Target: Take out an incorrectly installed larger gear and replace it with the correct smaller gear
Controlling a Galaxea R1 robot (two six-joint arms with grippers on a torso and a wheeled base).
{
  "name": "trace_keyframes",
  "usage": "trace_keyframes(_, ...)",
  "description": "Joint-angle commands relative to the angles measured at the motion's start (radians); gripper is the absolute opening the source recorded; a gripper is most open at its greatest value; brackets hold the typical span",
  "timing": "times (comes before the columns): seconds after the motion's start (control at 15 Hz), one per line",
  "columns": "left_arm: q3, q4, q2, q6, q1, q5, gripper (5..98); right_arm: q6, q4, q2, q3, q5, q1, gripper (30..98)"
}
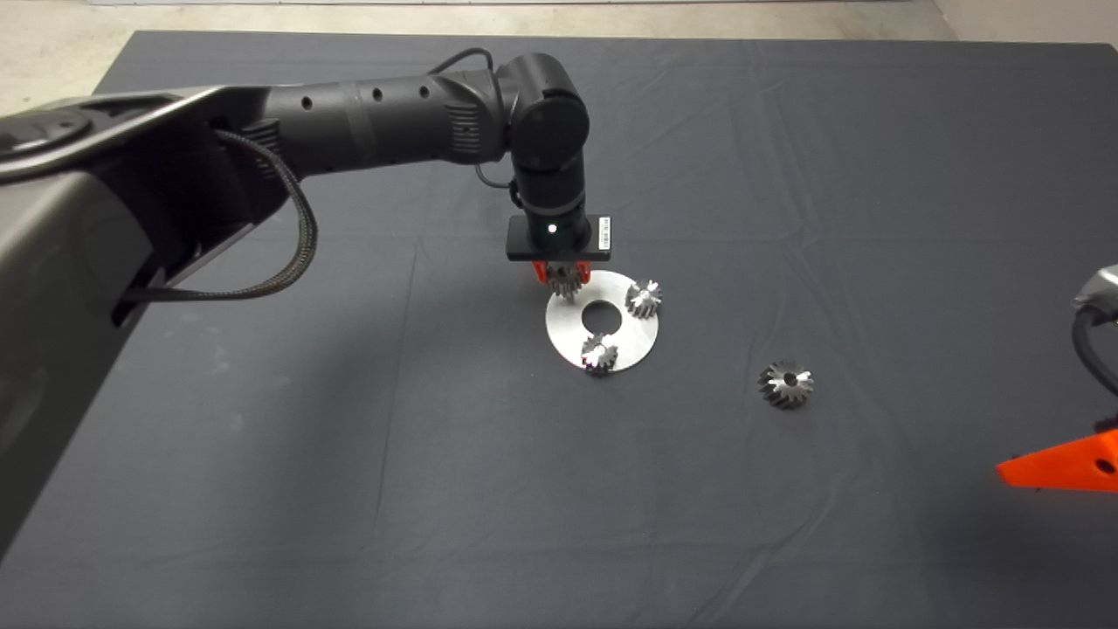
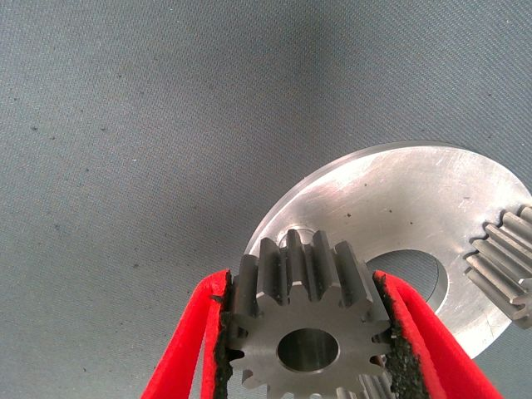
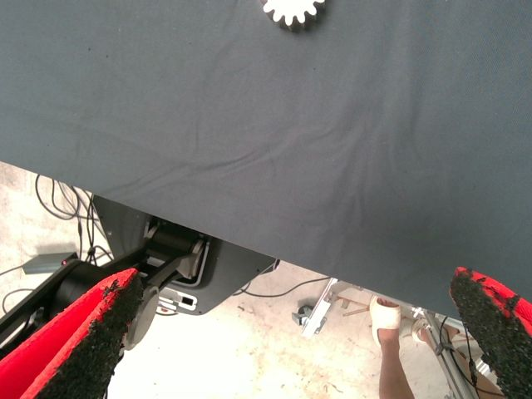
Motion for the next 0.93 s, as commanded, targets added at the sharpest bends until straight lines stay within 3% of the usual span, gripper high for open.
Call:
trace_keyframes(0.0,-0.001,-0.009,0.006,-0.003,0.022,-0.015,35.4,0.009,0.030,-0.001,0.002,0.001,0.015,97.7)
trace_keyframes(0.87,0.002,-0.001,0.006,0.003,0.017,-0.014,35.4,0.009,0.028,0.003,0.002,0.001,0.014,97.7)
